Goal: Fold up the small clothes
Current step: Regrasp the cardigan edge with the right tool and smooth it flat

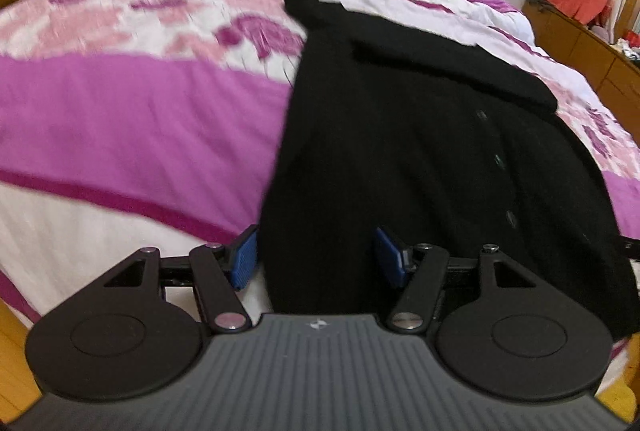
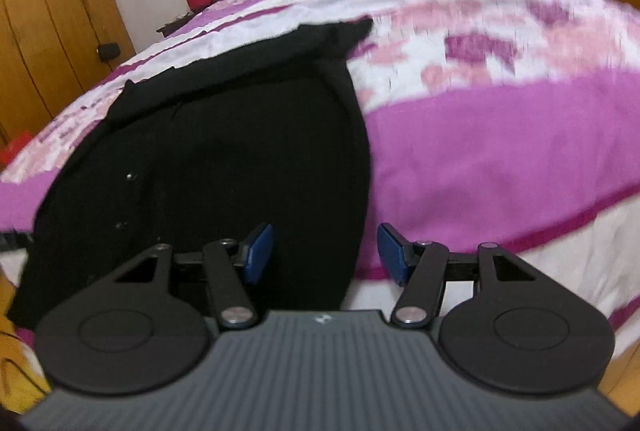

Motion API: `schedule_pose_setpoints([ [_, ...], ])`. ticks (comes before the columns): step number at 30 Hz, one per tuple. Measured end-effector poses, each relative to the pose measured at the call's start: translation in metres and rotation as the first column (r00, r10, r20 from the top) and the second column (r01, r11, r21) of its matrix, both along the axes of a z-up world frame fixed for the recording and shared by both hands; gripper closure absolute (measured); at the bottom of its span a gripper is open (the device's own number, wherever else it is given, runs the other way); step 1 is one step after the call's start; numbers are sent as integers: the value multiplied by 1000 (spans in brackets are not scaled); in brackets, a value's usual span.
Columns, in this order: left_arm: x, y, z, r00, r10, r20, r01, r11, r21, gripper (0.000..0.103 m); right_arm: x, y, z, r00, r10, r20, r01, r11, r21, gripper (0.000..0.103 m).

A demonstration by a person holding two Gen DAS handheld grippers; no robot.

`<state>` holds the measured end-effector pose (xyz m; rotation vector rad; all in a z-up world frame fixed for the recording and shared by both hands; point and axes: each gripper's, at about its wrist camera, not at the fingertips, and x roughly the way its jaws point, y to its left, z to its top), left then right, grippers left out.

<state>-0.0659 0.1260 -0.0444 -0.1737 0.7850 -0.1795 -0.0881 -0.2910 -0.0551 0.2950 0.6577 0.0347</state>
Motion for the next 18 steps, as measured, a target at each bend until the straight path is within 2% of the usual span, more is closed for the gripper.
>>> schedule_pose_setpoints([
  [2, -6, -5, -3, 1000, -13, 8, 13, 1000, 6, 36, -2, -4, -8, 1000, -5, -13, 6, 996, 85, 42],
  [4, -10, -10, -3, 999, -29, 21, 28, 1000, 13, 36, -5, -4, -12, 1000, 3, -10, -1, 992, 130, 41],
  [7, -13, -15, -2, 999, -30, 28, 31, 999, -21, 38, -8, 3, -14, 1000, 27, -13, -25, 993, 117, 41],
  [9, -13, -19, -3, 999, -37, 28, 37, 999, -11, 38, -11, 6, -18, 1000, 26, -8, -25, 995, 101, 39],
  [15, -17, -27, -1, 996, -84, 20, 85, 996, -35, 38, -17, 1, -17, 998, 51, -20, -47, 984, 170, 35],
  [18, -18, -29, 1, 996, -89, 18, 90, 995, -42, 38, -23, 4, -13, 997, 72, -2, -71, 983, 166, 35],
])
